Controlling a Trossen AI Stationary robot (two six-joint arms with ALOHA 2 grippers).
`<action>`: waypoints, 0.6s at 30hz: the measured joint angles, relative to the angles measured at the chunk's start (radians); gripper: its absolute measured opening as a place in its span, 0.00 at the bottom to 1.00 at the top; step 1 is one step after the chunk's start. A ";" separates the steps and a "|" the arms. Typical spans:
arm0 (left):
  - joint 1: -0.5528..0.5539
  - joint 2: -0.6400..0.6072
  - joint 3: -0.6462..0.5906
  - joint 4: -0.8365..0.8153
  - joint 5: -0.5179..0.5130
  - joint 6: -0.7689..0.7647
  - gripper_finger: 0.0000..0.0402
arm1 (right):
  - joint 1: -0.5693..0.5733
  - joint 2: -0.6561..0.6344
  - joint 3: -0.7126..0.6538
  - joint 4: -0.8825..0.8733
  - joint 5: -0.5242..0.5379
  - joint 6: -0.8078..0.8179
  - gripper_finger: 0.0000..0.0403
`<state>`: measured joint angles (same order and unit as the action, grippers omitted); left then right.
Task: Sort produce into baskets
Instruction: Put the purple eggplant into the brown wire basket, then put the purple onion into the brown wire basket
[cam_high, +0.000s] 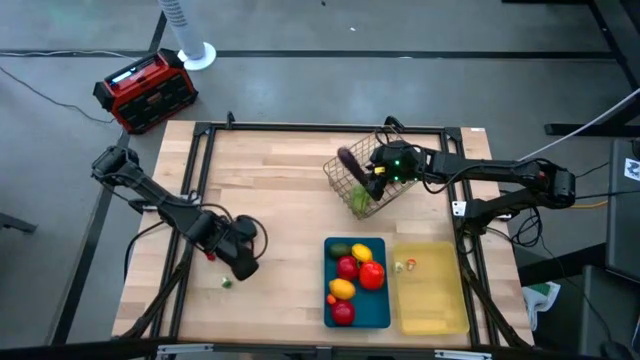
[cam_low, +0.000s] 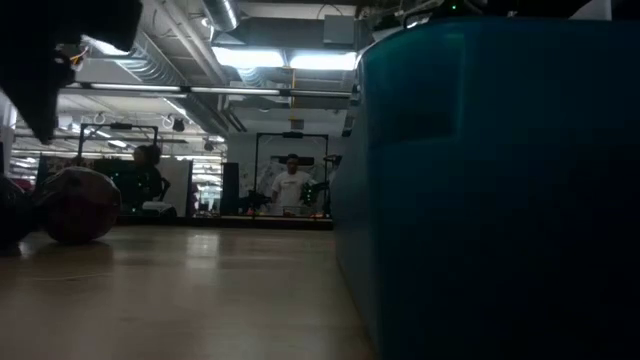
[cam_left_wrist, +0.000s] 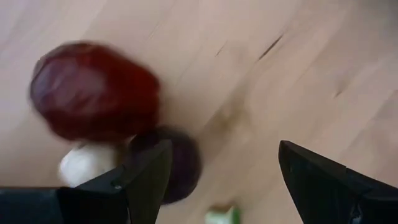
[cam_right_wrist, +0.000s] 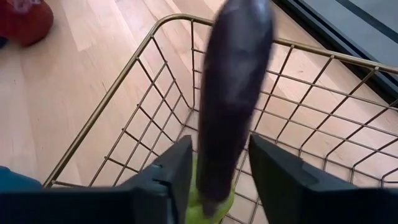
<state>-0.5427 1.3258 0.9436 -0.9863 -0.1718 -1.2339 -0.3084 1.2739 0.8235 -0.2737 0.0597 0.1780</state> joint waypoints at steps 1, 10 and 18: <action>-0.008 0.000 0.000 -0.017 0.007 -0.001 0.72 | 0.000 0.000 0.000 0.000 0.000 0.000 0.41; -0.074 0.000 0.000 -0.082 0.009 0.002 0.72 | 0.000 0.000 0.000 0.000 0.016 0.001 0.56; -0.118 0.000 -0.079 -0.078 0.009 0.002 0.72 | 0.000 0.000 0.000 0.000 0.016 0.002 0.56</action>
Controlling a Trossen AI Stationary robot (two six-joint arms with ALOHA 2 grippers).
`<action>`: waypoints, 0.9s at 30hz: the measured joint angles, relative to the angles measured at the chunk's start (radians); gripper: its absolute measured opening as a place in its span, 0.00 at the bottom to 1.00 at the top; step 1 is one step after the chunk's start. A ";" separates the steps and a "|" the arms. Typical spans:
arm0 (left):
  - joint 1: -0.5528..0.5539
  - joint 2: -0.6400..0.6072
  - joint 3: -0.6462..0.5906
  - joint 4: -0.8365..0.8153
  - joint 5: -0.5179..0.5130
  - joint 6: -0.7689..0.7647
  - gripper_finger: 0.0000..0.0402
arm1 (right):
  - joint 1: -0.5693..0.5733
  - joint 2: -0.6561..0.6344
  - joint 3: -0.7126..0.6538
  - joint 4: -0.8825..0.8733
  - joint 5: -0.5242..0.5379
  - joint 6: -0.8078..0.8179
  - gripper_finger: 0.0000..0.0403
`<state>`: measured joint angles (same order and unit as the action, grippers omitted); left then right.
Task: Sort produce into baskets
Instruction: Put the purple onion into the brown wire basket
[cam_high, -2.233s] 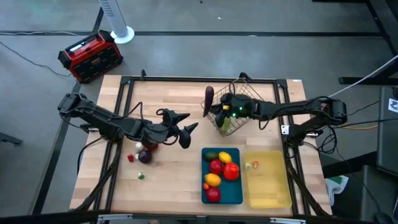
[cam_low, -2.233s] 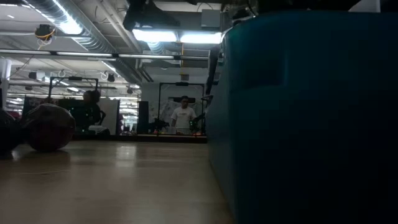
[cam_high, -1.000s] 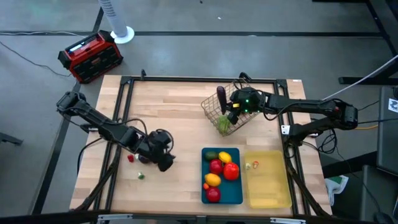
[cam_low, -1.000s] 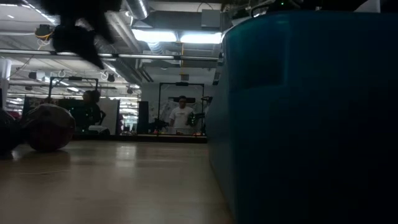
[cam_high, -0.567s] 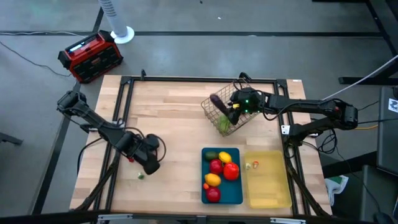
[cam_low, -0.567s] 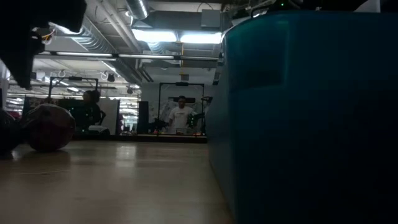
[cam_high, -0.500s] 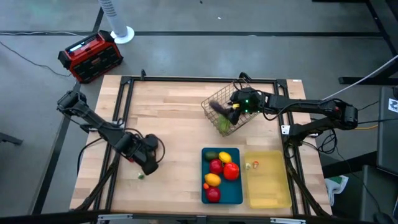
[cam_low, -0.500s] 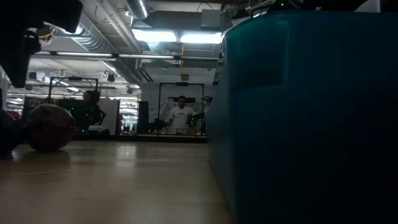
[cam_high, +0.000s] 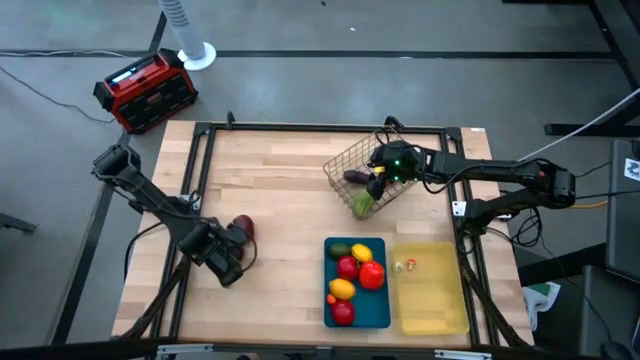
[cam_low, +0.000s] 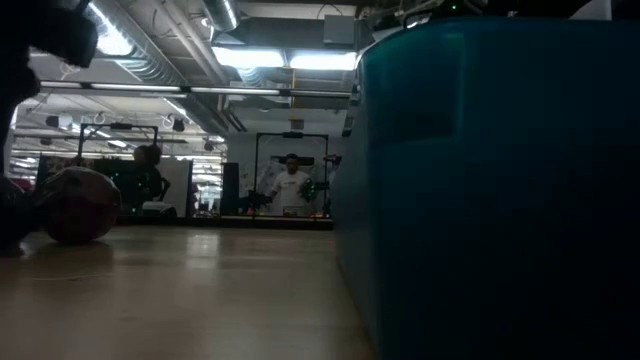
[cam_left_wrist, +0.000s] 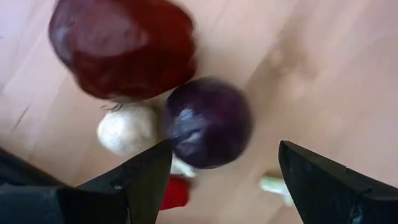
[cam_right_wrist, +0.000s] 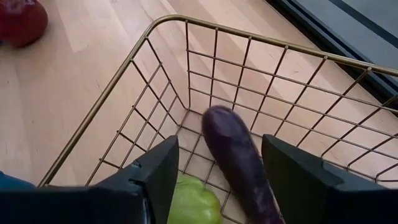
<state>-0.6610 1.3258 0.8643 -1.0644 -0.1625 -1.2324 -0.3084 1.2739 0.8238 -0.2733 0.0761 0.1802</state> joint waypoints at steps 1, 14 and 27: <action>-0.001 0.000 -0.012 0.001 0.000 -0.001 0.72 | 0.000 0.000 0.000 0.000 0.000 0.000 0.56; 0.001 -0.001 -0.148 0.199 0.000 -0.003 0.72 | 0.000 0.000 0.000 0.000 0.000 0.001 0.56; 0.002 0.002 -0.196 0.299 -0.004 -0.063 0.72 | 0.000 0.000 0.000 0.000 -0.001 0.001 0.56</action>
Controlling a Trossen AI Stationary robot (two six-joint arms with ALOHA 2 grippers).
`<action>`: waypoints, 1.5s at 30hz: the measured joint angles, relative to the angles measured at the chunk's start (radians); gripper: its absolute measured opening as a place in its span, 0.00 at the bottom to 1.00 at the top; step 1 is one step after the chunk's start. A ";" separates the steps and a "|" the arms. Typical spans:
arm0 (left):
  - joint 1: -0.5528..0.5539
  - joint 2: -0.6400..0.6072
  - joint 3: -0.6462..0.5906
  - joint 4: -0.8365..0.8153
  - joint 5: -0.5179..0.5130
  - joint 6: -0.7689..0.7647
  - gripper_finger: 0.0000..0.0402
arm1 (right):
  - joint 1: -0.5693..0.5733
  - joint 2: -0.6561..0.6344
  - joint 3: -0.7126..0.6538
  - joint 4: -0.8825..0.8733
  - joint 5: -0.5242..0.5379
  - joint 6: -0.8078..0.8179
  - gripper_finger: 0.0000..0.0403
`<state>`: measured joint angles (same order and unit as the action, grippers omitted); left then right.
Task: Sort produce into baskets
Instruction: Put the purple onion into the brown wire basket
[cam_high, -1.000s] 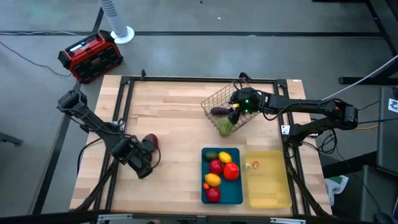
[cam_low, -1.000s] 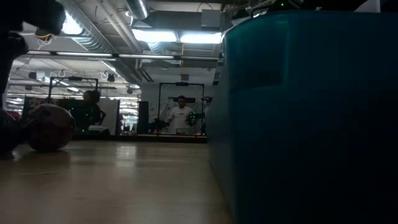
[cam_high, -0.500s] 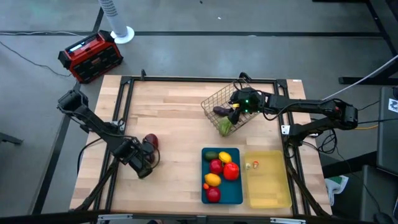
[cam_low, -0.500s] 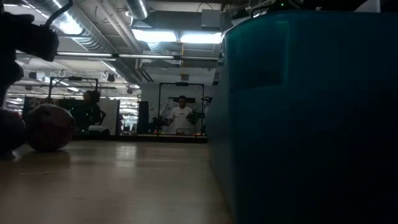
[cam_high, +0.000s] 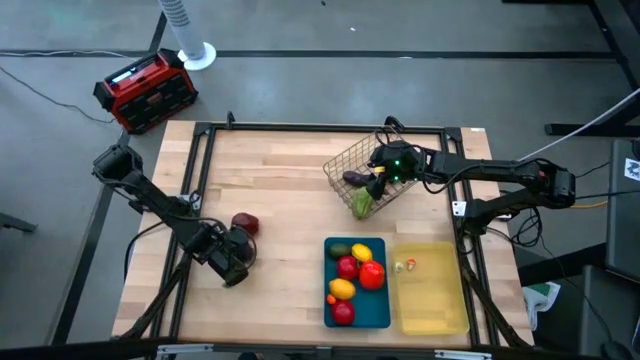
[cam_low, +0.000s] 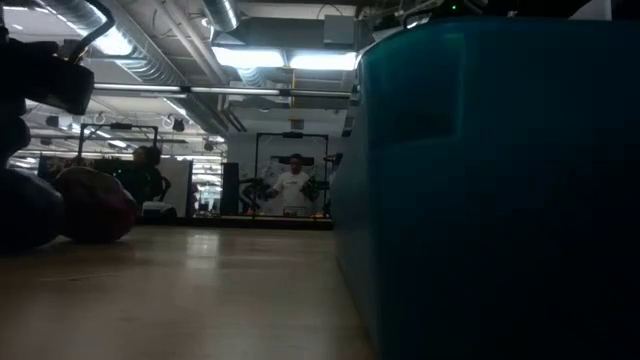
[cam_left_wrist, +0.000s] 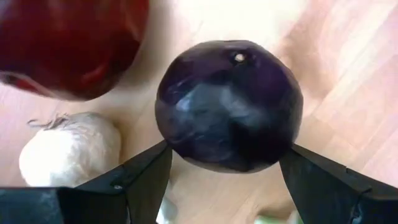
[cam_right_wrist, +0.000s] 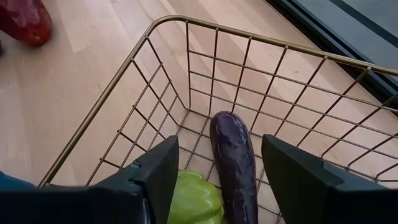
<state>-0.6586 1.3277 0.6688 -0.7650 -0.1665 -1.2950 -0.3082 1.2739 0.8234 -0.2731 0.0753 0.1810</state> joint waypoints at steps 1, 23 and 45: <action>0.000 0.000 0.000 -0.001 0.001 -0.010 0.72 | 0.000 0.000 0.000 0.000 0.000 0.000 0.56; 0.000 -0.044 0.002 0.020 0.145 -0.199 0.72 | 0.000 0.000 0.000 0.000 0.000 0.000 0.56; 0.007 -0.046 0.002 0.025 0.175 -0.233 0.97 | 0.000 0.000 0.000 0.000 0.000 0.000 0.56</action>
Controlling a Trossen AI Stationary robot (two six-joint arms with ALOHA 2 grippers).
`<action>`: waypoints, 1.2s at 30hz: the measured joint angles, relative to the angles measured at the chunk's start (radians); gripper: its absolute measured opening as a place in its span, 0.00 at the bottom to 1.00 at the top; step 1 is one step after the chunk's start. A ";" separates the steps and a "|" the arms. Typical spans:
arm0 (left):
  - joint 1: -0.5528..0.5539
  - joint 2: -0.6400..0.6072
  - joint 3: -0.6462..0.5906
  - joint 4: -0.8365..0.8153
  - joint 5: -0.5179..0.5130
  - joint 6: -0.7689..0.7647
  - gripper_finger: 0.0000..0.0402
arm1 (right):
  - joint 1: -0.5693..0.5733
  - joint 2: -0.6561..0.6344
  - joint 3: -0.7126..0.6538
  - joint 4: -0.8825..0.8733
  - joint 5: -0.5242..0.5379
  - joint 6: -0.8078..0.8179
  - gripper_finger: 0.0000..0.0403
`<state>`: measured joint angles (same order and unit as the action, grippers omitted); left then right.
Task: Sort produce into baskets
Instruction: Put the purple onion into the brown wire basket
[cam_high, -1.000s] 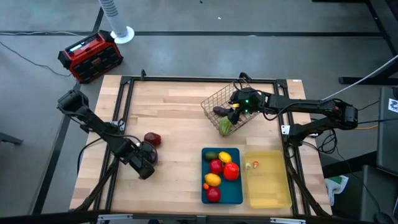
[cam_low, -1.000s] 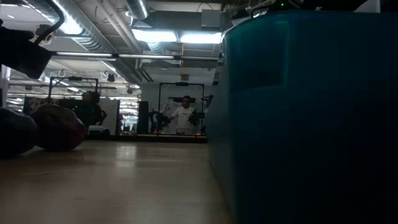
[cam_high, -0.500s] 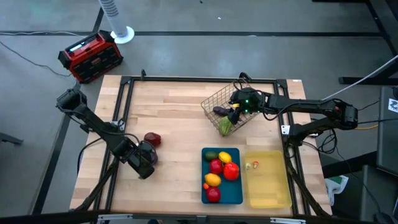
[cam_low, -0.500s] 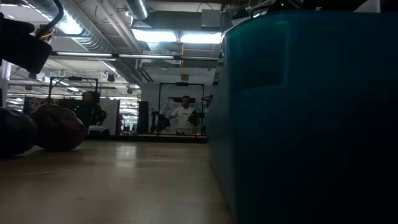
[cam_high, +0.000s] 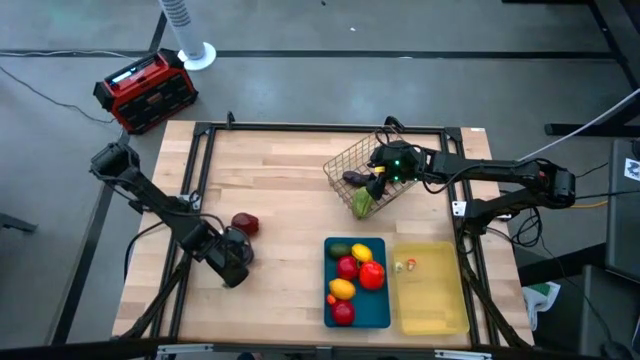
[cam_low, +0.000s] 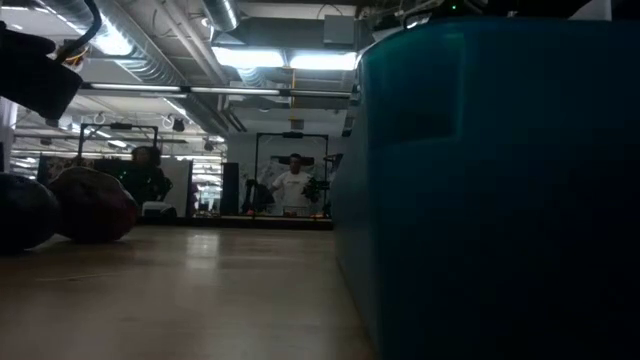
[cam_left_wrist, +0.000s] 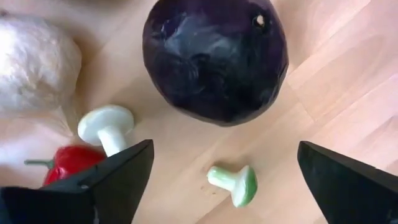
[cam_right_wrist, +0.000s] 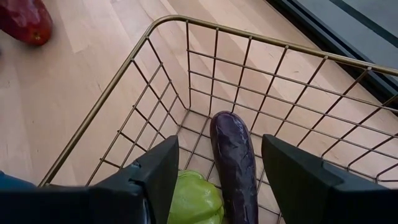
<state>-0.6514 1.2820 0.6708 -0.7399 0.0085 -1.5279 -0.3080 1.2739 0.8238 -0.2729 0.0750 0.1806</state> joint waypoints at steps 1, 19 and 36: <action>0.006 0.000 0.000 0.000 0.012 -0.011 0.98 | 0.000 0.000 0.000 0.000 0.000 0.000 0.56; 0.128 -0.086 0.000 0.088 0.016 -0.066 1.00 | 0.000 0.000 0.000 0.000 0.000 -0.003 0.56; 0.200 -0.038 -0.012 0.090 -0.137 -0.089 1.00 | 0.000 0.000 0.000 -0.001 0.000 -0.003 0.56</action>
<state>-0.4516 1.2445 0.6590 -0.6498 -0.1288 -1.6173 -0.3080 1.2743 0.8234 -0.2737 0.0750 0.1776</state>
